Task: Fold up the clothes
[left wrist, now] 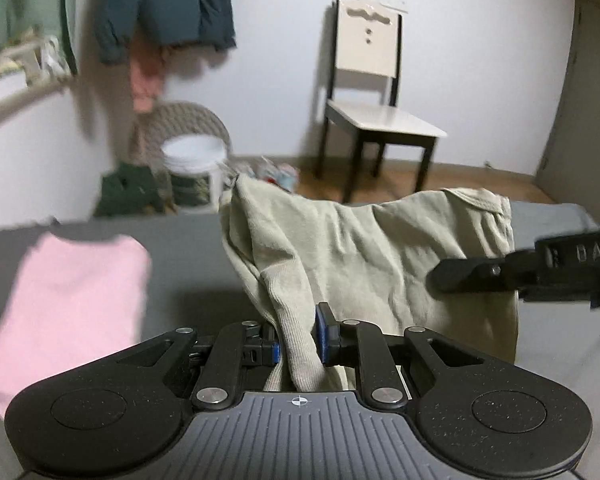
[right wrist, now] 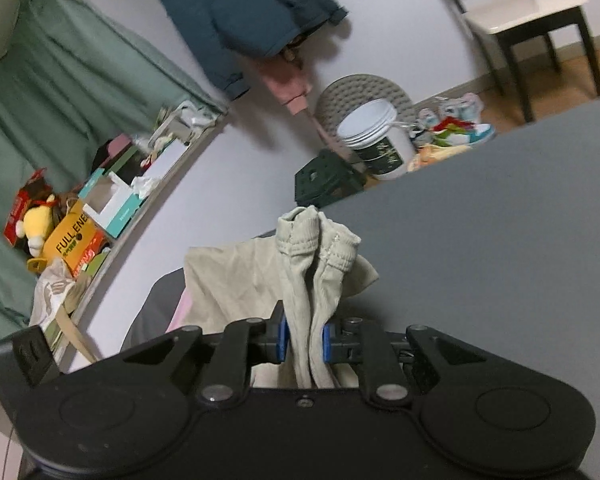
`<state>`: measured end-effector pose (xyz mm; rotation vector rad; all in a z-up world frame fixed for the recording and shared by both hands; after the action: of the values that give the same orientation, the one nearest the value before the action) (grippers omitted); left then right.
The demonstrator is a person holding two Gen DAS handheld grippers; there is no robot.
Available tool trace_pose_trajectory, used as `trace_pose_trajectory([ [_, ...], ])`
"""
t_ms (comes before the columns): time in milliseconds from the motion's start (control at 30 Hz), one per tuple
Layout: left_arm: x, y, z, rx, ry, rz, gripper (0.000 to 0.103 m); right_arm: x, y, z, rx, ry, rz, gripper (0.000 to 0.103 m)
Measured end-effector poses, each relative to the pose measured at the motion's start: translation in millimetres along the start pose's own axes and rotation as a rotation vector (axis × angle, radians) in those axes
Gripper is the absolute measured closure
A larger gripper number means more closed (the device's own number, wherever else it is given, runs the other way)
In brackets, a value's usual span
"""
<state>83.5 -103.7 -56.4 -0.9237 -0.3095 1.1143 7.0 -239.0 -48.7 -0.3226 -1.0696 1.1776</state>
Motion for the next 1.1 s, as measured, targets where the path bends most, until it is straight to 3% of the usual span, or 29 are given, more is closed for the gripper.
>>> trace_pose_trajectory([
  [100, 25.2, -7.8, -21.6, -0.011, -0.012, 0.007, 0.086, 6.8, -7.5, -34.4, 0.028, -0.001, 0.016, 0.087],
  [267, 40.2, -4.5, -54.1, 0.015, 0.003, 0.132, 0.086, 1.5, -10.8, -69.5, 0.061, 0.03, 0.026, 0.087],
  [433, 42.2, -8.7, -59.7, -0.064, -0.033, 0.022, 0.086, -6.4, -9.4, -89.0, 0.084, 0.034, 0.006, 0.087],
  [667, 57.5, -3.0, -66.2, 0.044, -0.071, 0.098, 0.085, -8.9, -2.8, -104.5, 0.122, 0.051, 0.013, 0.087],
  [800, 68.6, -2.2, -57.8, 0.078, -0.102, 0.148, 0.076, -7.6, 0.0, -103.8, 0.13, 0.074, 0.056, 0.086],
  [967, 96.2, -15.5, -34.5, 0.034, -0.082, 0.344, 0.076, -1.5, -5.3, -100.1, 0.132, 0.089, 0.088, 0.081],
  [1100, 129.4, -23.2, -7.9, -0.076, -0.179, 0.45, 0.073, -0.6, -17.6, -85.9, 0.083, 0.142, 0.105, 0.076],
])
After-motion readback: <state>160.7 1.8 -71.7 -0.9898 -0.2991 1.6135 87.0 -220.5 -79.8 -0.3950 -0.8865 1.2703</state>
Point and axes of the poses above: each gripper's, at about its wrist camera, not at the fingertips, and z roughly against the way its jaws point, x to its left, y to its underside, the point moved 10 cm from there along -z, roughly the way its jaws point, and after that the axes turned 12 degrees about z, right-handed, at the moved point
